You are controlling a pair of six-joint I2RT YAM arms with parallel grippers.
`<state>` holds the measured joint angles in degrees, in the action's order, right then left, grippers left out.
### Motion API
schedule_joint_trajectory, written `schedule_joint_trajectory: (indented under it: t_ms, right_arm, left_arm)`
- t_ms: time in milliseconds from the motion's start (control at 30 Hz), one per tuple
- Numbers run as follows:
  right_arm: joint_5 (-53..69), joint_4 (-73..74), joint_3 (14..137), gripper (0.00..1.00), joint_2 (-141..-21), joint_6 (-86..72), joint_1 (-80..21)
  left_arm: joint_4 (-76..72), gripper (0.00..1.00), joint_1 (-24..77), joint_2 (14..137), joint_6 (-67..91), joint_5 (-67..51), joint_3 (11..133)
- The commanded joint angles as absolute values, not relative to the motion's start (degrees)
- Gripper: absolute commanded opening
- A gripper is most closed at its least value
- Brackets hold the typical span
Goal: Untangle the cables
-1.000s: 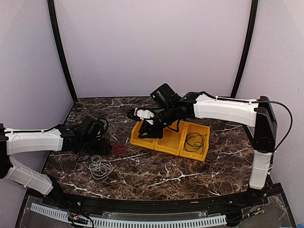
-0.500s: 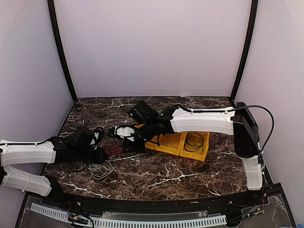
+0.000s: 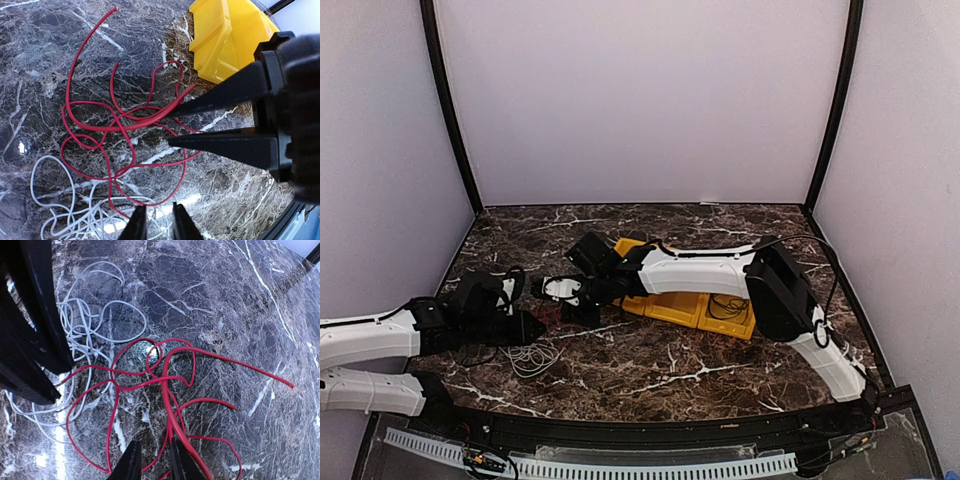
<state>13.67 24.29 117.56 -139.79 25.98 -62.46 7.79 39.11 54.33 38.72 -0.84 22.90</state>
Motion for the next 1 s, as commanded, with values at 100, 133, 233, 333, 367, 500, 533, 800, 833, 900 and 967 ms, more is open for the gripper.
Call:
schedule_joint_trajectory:
  t_ms: [100, 133, 233, 333, 367, 500, 533, 800, 833, 900, 967]
  right_arm:
    - [13.3, 21.8, 119.4, 0.02, -137.9, 24.0, -62.7]
    - [13.5, 21.7, 119.1, 0.00, -137.4, 23.7, -62.7]
    - [14.4, 21.9, 118.5, 0.00, -135.5, 23.0, -62.6]
    - [15.5, 22.1, 117.3, 0.00, -133.7, 22.2, -62.6]
    - [15.9, 22.2, 116.8, 0.00, -133.1, 21.7, -62.7]
    - [18.0, 22.7, 115.0, 0.00, -130.0, 20.1, -62.7]
    - [18.4, 22.6, 114.4, 0.00, -129.1, 19.9, -62.7]
    - [8.9, 23.8, 115.0, 0.36, -130.5, 27.3, -62.7]
    - [8.2, 24.2, 115.3, 0.40, -131.3, 28.5, -62.7]
    - [7.2, 24.2, 115.5, 0.42, -132.7, 30.3, -62.6]
    - [6.7, 24.5, 115.9, 0.42, -133.9, 31.3, -62.6]
  left_arm:
    - [9.5, 0.32, 39.0, 50.8, 42.5, 2.4, 21.5]
    - [9.2, 0.34, 39.0, 50.7, 42.4, 2.4, 21.5]
    - [7.8, 0.36, 39.0, 50.8, 41.8, 3.0, 21.1]
    - [7.0, 0.38, 38.9, 51.3, 41.1, 4.5, 21.2]
    - [6.3, 0.39, 39.0, 51.3, 41.0, 5.6, 21.4]
    - [3.4, 0.40, 39.0, 51.6, 40.4, 8.9, 21.8]
    - [3.0, 0.41, 39.0, 51.9, 40.0, 9.2, 22.0]
    - [4.3, 0.41, 39.0, 57.0, 40.4, 10.7, 25.2]
    - [5.1, 0.41, 39.0, 57.0, 40.7, 11.0, 25.2]
    - [7.6, 0.41, 38.9, 56.5, 43.5, 13.0, 24.9]
    - [8.8, 0.42, 39.0, 55.4, 44.7, 14.1, 24.4]
